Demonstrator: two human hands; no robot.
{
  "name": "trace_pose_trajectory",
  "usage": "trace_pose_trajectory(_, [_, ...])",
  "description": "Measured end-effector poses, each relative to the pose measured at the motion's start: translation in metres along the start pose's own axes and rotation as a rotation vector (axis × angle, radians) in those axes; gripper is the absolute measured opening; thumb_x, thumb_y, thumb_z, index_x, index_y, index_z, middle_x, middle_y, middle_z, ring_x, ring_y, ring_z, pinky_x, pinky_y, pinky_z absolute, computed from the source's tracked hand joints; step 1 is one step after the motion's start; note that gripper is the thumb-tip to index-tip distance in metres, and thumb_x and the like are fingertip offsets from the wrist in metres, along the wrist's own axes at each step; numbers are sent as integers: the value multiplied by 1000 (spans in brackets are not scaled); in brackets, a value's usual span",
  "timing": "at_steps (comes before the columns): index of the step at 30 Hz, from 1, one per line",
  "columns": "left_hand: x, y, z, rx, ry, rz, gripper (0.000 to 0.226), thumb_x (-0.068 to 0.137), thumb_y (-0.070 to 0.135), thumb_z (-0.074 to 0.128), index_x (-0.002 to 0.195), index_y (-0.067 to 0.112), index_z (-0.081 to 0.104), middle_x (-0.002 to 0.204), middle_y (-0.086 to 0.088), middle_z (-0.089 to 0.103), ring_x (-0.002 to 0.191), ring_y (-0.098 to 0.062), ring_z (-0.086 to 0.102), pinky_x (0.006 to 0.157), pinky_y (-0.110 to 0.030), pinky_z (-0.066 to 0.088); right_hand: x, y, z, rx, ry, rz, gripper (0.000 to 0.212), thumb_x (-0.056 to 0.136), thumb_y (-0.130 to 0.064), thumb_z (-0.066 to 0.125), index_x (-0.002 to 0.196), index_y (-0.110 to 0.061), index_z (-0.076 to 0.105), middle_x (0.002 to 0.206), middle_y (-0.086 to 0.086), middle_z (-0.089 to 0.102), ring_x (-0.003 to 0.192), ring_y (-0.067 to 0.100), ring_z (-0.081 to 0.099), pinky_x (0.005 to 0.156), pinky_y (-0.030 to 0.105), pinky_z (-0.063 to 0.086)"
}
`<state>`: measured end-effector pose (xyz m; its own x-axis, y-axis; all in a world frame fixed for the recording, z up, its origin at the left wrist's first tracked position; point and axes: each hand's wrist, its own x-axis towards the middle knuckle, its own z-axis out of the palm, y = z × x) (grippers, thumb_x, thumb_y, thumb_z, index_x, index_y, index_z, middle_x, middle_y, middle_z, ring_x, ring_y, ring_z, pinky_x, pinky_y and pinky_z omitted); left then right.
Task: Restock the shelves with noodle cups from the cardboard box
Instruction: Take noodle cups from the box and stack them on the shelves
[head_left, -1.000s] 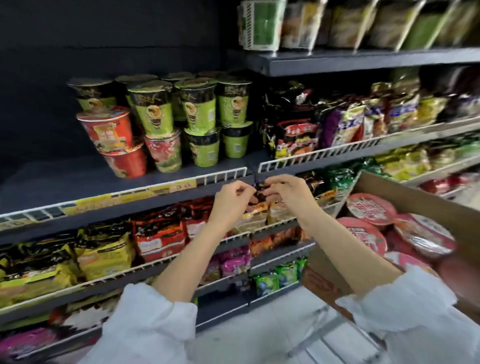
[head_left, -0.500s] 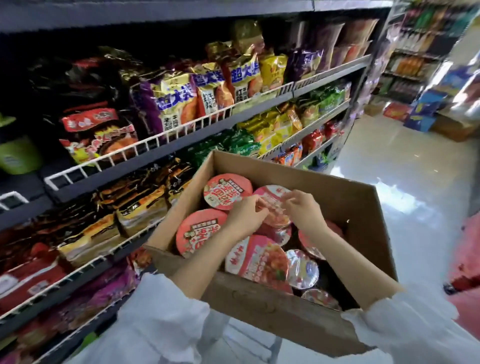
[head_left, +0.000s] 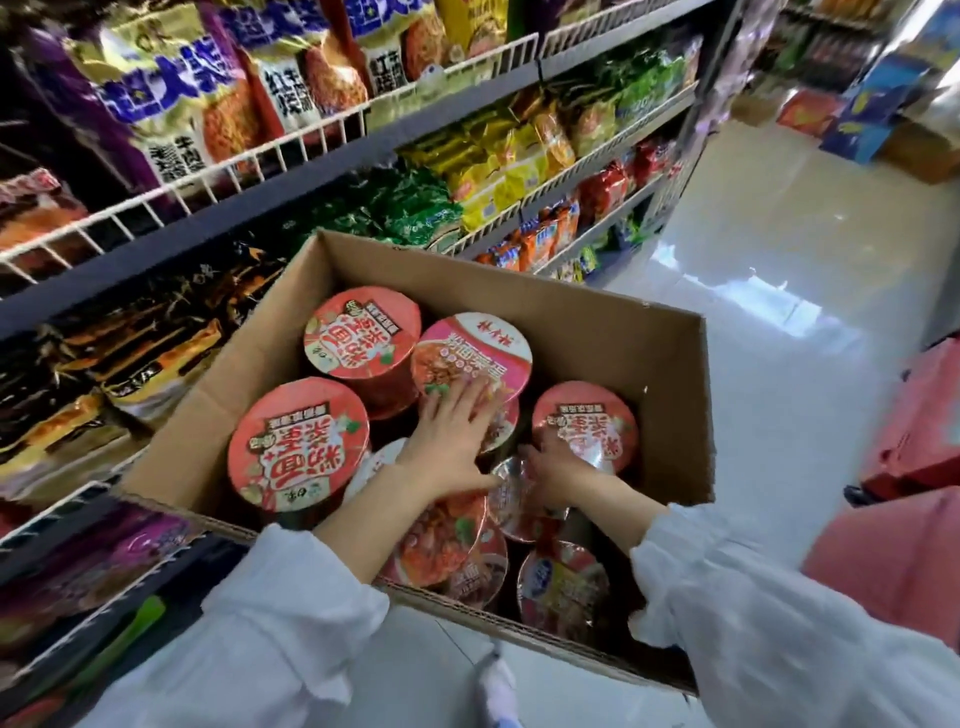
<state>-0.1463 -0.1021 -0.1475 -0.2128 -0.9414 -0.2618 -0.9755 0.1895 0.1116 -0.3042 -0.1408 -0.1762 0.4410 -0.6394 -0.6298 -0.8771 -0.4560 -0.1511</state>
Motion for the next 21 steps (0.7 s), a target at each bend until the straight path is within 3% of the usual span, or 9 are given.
trace_pose_trajectory(3, [-3,0,1,69,65,104,96,75,63,60,150,23,16,159,-6,1,147,-26,-1,118,-44,-1,12,-3,20,-105,34,-34,84,88,-40,57,151,-12,10,158,15,-7,146,32,-3,119,42,16])
trace_pose_trajectory(5, [-7,-3,3,78,-38,111,104,72,70,59,152,23,10,160,-3,-8,147,-23,-9,117,-46,-5,17,-5,34,-202,23,-49,100,83,-53,56,151,-8,-2,157,17,-14,146,32,-11,120,44,7])
trace_pose_trajectory(7, [-10,-7,5,67,-121,114,113,68,75,57,153,23,3,158,-1,-19,145,-21,-19,116,-50,-8,15,-6,40,-265,44,-49,106,81,-58,53,150,-4,-6,157,20,-5,146,34,-5,120,45,5])
trace_pose_trajectory(10, [-12,-10,4,32,-152,132,118,66,76,59,153,23,-2,156,0,-24,143,-19,-25,117,-51,-9,12,-10,40,-306,132,-86,106,78,-56,59,147,3,6,145,24,27,135,37,24,117,42,15])
trace_pose_trajectory(12, [-12,-10,2,-22,-161,129,120,65,74,62,152,24,-3,156,3,-24,143,-17,-24,115,-49,-10,8,-13,35,-303,162,-86,103,75,-59,60,144,3,15,136,23,35,126,36,33,112,41,21])
trace_pose_trajectory(16, [-13,-10,-1,-98,-163,130,118,64,70,66,153,23,4,158,4,-19,144,-15,-21,116,-47,-9,-8,-15,24,-357,107,-53,115,67,-58,69,146,-2,8,138,22,28,129,36,29,112,43,25])
trace_pose_trajectory(19, [-14,-9,-2,-119,-149,133,116,65,67,68,153,22,8,158,5,-17,145,-14,-19,116,-48,-7,-24,-17,5,-246,41,-17,119,64,-50,76,149,-10,3,146,20,18,138,37,18,110,46,33])
trace_pose_trajectory(21, [-14,-9,-2,-145,-147,122,115,65,66,69,153,21,9,159,4,-16,145,-14,-19,116,-49,-5,-35,-17,-13,-152,-4,23,121,66,-47,78,150,-10,-1,150,22,10,142,40,8,113,47,28])
